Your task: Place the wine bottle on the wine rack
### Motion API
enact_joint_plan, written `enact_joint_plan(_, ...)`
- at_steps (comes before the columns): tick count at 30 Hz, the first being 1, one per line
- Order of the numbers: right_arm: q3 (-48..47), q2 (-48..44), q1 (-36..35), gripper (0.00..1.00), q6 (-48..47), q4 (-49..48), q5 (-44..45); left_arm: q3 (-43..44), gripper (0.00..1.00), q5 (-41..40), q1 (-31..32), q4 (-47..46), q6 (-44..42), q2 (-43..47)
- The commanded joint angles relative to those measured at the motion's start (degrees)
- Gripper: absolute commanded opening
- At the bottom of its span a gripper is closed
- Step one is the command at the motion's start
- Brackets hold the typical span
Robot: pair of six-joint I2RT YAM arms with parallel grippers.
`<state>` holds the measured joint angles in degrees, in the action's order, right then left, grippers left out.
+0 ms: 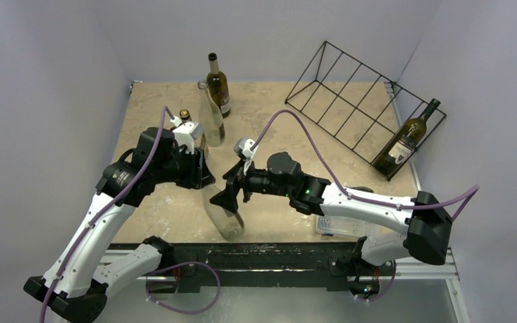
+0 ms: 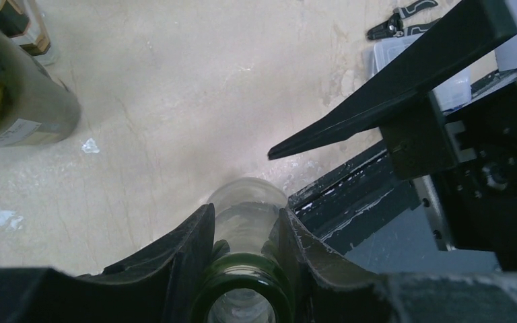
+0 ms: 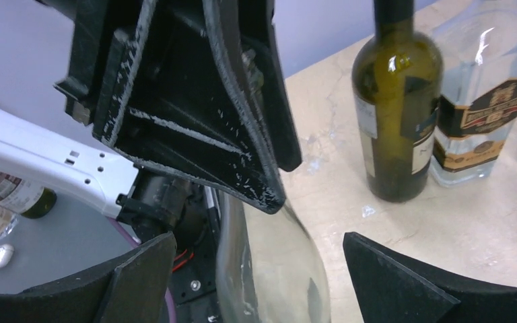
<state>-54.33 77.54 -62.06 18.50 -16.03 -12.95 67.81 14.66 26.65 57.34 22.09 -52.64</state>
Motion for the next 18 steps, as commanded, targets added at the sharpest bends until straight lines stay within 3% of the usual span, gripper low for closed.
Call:
enact_joint_plan(1,-3.07,2.39,-2.15,0.99,-1.57,-2.19,1.24,4.17,0.0,6.2,-0.11,-8.97,4.5,0.8)
enact_joint_plan(6,-4.62,5.27,-4.2,0.97,-2.4,-0.94,3.36,4.02,0.0,7.14,-0.11,-9.29,5.06,0.92)
enact_joint_plan(13,-5.09,6.18,-5.26,0.84,-2.51,-0.18,8.05,3.39,0.0,7.06,-0.11,-9.33,5.01,1.39)
enact_joint_plan(18,-6.06,7.18,-5.32,0.87,-2.85,0.27,8.64,3.14,0.0,7.23,-0.11,-9.44,5.09,1.74)
